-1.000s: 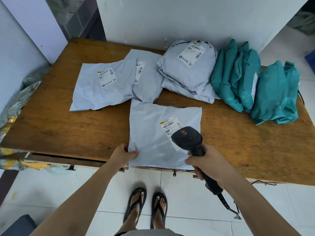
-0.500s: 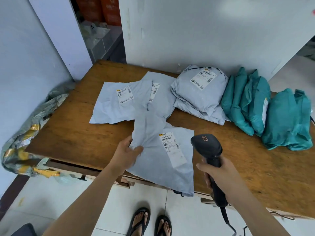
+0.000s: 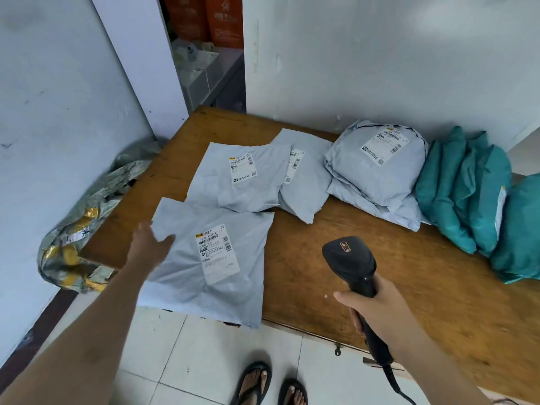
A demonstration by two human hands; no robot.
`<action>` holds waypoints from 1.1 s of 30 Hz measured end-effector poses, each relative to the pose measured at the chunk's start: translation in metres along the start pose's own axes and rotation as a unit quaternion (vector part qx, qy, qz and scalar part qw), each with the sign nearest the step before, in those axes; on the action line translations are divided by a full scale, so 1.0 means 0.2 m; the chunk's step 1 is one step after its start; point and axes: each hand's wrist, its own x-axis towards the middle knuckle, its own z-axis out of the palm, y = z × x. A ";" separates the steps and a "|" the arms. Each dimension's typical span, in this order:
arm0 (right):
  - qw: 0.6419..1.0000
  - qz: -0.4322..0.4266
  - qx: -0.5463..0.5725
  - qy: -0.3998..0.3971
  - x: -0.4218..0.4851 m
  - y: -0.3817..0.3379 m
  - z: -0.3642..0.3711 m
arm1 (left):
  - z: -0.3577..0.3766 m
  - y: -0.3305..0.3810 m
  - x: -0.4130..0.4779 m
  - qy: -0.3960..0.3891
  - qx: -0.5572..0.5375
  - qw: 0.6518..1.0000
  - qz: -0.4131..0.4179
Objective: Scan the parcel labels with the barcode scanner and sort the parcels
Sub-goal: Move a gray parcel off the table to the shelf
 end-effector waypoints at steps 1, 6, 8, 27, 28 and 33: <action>1.000 0.003 0.004 0.004 0.01 -0.01 0.00 | 0.04 0.09 0.00 0.018 -0.027 0.999 0.013; 1.000 0.011 0.012 0.020 0.07 -0.09 -0.01 | 0.25 0.47 0.03 -0.072 -0.282 0.948 -0.127; 0.999 0.015 0.015 0.028 0.10 -0.13 -0.01 | 0.35 0.59 0.05 -0.167 -0.408 0.874 -0.204; 0.986 0.043 0.119 0.109 0.14 -0.13 -0.20 | 0.47 0.95 -0.13 -0.245 -0.591 0.739 -0.212; 0.985 0.042 0.125 0.111 0.13 -0.13 -0.21 | 0.46 0.93 -0.21 -0.252 -0.575 0.754 -0.193; 0.984 0.020 0.140 0.106 0.07 -0.08 -0.25 | 0.63 0.74 -0.83 -0.364 -0.520 0.743 -0.211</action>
